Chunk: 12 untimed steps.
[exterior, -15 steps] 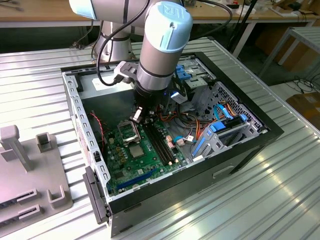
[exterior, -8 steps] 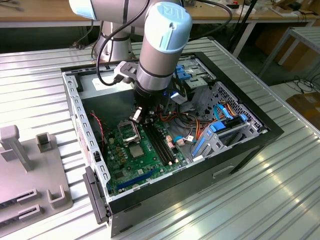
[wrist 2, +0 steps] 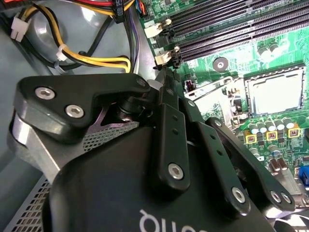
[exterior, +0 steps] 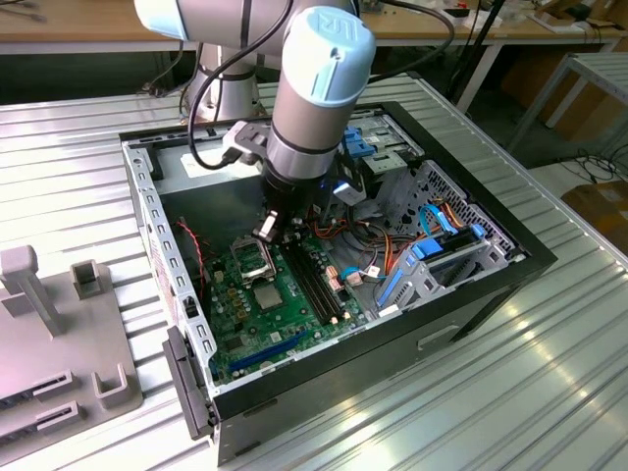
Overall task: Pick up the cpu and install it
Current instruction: 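Close the cpu cover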
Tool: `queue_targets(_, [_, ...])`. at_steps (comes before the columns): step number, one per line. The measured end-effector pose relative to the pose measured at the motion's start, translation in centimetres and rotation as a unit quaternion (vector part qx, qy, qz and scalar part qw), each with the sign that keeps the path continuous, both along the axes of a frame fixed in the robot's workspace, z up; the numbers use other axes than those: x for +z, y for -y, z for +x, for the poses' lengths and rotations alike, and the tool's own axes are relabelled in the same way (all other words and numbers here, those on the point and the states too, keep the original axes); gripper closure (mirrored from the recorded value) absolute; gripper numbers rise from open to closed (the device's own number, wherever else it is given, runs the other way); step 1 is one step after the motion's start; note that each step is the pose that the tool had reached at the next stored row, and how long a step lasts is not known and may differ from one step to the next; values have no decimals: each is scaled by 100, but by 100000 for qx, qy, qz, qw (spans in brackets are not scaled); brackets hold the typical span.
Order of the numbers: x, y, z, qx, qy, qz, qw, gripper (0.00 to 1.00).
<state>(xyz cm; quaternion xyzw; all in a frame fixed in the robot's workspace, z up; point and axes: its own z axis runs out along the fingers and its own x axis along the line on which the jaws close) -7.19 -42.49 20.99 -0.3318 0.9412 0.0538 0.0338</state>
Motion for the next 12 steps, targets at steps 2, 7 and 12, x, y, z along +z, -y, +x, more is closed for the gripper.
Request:
queue_targets(2, [-3, -1, -7, -1, -3, 48, 100000, 89])
queue_targets(7, [-3, 0, -13, 201, -3, 51, 100000, 89])
queue_targets(12, [3, -1, -13, 1914, -12, -431, 99981, 89])
